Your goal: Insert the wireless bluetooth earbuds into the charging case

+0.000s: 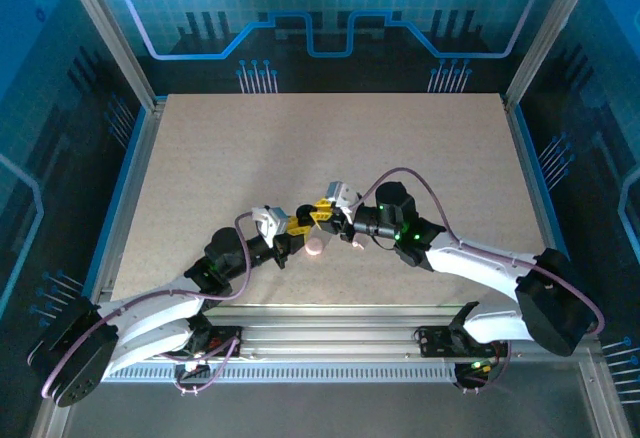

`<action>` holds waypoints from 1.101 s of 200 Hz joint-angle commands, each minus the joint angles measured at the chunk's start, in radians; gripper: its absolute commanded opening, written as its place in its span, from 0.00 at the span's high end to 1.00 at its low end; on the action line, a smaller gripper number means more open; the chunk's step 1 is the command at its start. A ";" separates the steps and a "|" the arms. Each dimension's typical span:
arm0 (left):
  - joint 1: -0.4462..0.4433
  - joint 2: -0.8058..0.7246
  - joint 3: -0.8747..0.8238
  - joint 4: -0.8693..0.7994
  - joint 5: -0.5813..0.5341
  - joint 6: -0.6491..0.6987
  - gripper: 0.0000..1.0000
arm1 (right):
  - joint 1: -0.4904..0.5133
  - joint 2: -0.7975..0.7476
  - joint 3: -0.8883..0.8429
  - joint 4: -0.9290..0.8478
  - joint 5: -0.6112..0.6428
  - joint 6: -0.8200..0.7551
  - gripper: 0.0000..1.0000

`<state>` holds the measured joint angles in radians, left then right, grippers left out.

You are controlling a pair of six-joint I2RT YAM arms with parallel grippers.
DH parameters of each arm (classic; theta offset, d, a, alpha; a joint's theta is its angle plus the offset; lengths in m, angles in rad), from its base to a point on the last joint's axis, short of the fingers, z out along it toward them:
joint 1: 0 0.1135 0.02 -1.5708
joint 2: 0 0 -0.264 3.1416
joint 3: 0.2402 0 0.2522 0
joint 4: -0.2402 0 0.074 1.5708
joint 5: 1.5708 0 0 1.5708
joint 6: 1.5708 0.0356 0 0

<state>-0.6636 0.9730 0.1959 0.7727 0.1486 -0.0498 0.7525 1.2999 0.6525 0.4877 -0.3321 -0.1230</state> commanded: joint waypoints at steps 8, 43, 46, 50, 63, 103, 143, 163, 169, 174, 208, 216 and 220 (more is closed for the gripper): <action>0.004 -0.019 0.054 0.067 0.003 0.016 0.92 | 0.001 0.022 0.022 -0.060 -0.062 0.002 0.78; 0.004 -0.025 0.051 0.065 0.004 0.018 0.92 | -0.001 0.018 0.022 -0.067 -0.065 0.000 0.78; 0.004 -0.025 0.051 0.065 0.005 0.018 0.92 | -0.002 0.016 0.022 -0.067 -0.066 -0.001 0.78; 0.004 -0.025 0.050 0.064 0.005 0.018 0.92 | -0.002 0.015 0.022 -0.069 -0.068 -0.002 0.78; 0.005 -0.025 0.050 0.063 0.006 0.020 0.92 | -0.005 0.010 0.018 -0.069 -0.073 -0.004 0.80; 0.004 -0.022 0.046 0.068 0.021 0.030 0.92 | -0.027 0.000 0.013 -0.062 -0.136 -0.015 0.81; 0.004 -0.022 0.044 0.077 0.032 0.034 0.92 | -0.041 0.004 0.019 -0.073 -0.204 -0.017 0.82; 0.004 -0.028 0.043 0.077 0.040 0.036 0.92 | -0.052 0.005 0.027 -0.108 -0.229 -0.028 0.81; 0.004 -0.030 0.042 0.077 0.041 0.036 0.92 | -0.057 0.006 0.028 -0.116 -0.240 -0.030 0.81; 0.004 -0.030 0.043 0.077 0.043 0.036 0.92 | -0.059 0.004 0.031 -0.122 -0.248 -0.032 0.81; 0.004 -0.038 0.043 0.078 0.053 0.037 0.92 | -0.081 0.000 0.045 -0.172 -0.300 -0.059 0.80; 0.005 -0.037 0.043 0.078 0.058 0.038 0.92 | -0.084 0.000 0.047 -0.180 -0.313 -0.065 0.80; 0.005 -0.038 0.043 0.080 0.061 0.038 0.92 | -0.086 -0.001 0.049 -0.187 -0.319 -0.068 0.80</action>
<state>-0.6640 0.9619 0.1959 0.7673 0.2016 -0.0422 0.6735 1.3067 0.6857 0.4080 -0.5407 -0.1604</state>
